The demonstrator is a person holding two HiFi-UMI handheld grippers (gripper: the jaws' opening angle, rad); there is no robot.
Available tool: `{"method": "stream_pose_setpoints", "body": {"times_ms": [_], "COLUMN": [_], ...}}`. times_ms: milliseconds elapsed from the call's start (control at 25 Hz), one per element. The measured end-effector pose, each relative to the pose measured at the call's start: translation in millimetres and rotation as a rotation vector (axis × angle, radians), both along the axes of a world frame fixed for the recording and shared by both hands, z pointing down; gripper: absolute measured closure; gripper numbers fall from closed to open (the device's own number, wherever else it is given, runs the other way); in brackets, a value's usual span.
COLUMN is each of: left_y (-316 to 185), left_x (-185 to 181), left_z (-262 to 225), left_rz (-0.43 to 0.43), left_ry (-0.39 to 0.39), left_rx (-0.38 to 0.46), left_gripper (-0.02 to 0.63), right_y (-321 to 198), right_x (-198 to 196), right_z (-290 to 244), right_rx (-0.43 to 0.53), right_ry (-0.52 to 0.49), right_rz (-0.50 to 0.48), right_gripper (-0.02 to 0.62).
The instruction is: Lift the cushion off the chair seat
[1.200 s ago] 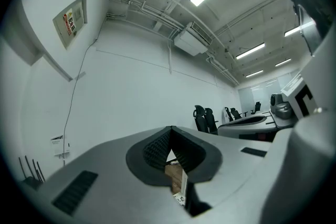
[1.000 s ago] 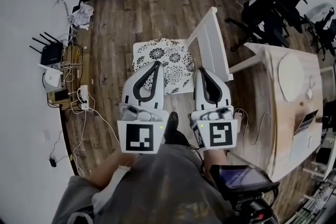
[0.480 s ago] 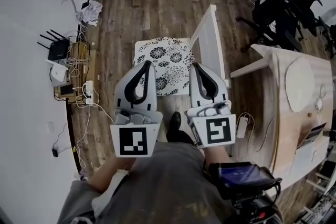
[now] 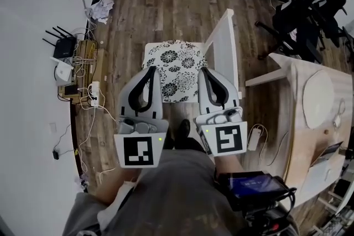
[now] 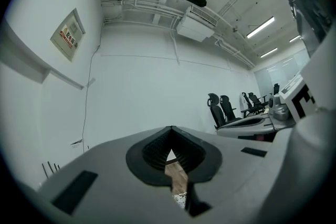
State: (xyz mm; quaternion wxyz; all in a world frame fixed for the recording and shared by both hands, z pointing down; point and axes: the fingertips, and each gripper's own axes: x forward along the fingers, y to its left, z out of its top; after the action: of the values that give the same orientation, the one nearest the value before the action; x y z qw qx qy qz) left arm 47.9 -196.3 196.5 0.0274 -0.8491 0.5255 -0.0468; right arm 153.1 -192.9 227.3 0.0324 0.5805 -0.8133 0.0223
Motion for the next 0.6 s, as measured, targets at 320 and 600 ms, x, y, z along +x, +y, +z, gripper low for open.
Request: {"method": "stream_pose_setpoints", "body": {"times_ms": [320, 600], "left_y": [-0.3, 2.1], "left_x": [-9.5, -12.6], "left_z": [21.6, 45.9], "left_rz": [0.009, 0.026], "left_ry": [0.015, 0.016], "left_rx": [-0.033, -0.06], "left_gripper": [0.6, 0.6], "right_y": [2.3, 4.6], "right_x": [-13.1, -18.0], "right_z": [24.7, 48.0], "right_rx": [-0.048, -0.079], "right_ry": [0.014, 0.024], "right_rz": [-0.015, -0.012], "right_gripper": [0.588, 0.588]}}
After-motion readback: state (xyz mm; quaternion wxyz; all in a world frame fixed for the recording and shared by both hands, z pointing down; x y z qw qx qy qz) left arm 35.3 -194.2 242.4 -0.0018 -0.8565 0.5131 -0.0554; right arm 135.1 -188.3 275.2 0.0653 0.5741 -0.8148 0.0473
